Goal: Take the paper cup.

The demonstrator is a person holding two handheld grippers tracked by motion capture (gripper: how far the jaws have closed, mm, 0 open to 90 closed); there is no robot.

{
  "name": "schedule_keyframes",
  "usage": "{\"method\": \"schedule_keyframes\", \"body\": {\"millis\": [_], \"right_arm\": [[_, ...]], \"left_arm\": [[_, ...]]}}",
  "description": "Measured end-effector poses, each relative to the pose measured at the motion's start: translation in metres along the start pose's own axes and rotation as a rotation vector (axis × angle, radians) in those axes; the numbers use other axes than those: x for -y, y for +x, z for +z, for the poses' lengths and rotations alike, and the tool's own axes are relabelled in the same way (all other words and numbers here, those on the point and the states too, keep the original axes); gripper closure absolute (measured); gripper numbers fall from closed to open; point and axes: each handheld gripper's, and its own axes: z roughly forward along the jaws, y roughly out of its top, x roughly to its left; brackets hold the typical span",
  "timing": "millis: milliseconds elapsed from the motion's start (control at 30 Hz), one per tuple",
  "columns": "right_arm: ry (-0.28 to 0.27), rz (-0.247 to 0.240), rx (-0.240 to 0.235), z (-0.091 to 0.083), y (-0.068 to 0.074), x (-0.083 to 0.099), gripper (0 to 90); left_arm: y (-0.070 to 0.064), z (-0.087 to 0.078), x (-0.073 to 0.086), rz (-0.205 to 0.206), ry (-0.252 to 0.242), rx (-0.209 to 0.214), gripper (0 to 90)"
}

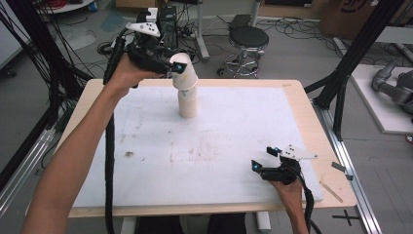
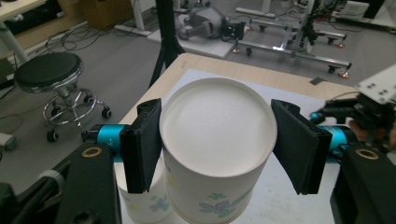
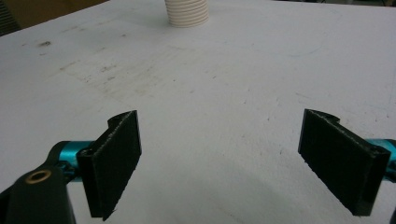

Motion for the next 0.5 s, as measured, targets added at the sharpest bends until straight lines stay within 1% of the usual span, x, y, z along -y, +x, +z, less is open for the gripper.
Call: {"method": "schedule_keyframes", "body": {"millis": [33,100,133,167,200,233,267,300,400,467,500], "right_arm": [[-0.005,0.0,0.003,0.0,0.001,0.0,13.2],[-0.017,-0.003,0.003,-0.001,0.001,0.001,13.2],[-0.016,0.003,0.003,-0.001,0.0,0.001,13.2],[-0.015,0.005,-0.001,-0.001,0.0,0.001,13.2],[-0.016,0.009,-0.003,-0.001,-0.001,0.001,13.2],[-0.014,0.013,-0.005,-0.001,-0.001,0.001,13.2],[-0.017,0.012,-0.004,-0.001,-0.001,0.001,13.2],[-0.02,0.007,0.0,-0.002,-0.001,0.001,13.2],[-0.022,0.012,-0.009,-0.002,-0.002,0.001,13.2],[-0.015,0.021,-0.009,-0.002,-0.002,0.001,13.2],[-0.019,0.017,-0.01,-0.001,-0.002,0.001,13.2]], "left_arm": [[-0.008,-0.004,0.005,0.01,-0.012,0.01,36.7],[-0.018,-0.009,0.015,0.023,-0.033,0.019,36.7],[-0.022,-0.011,0.019,0.018,-0.041,0.021,36.7],[-0.027,-0.014,0.024,0.011,-0.063,0.022,36.7],[-0.032,-0.017,0.033,0.006,-0.077,0.031,36.6],[-0.038,-0.019,0.039,0.005,-0.091,0.031,36.7],[-0.041,-0.02,0.045,0.003,-0.099,0.039,36.7],[-0.046,-0.022,0.054,-0.001,-0.113,0.046,36.6],[-0.059,-0.028,0.077,-0.016,-0.146,0.062,36.7],[-0.066,-0.03,0.09,-0.024,-0.168,0.066,36.6],[-0.068,-0.031,0.095,-0.023,-0.172,0.067,36.7]]}}
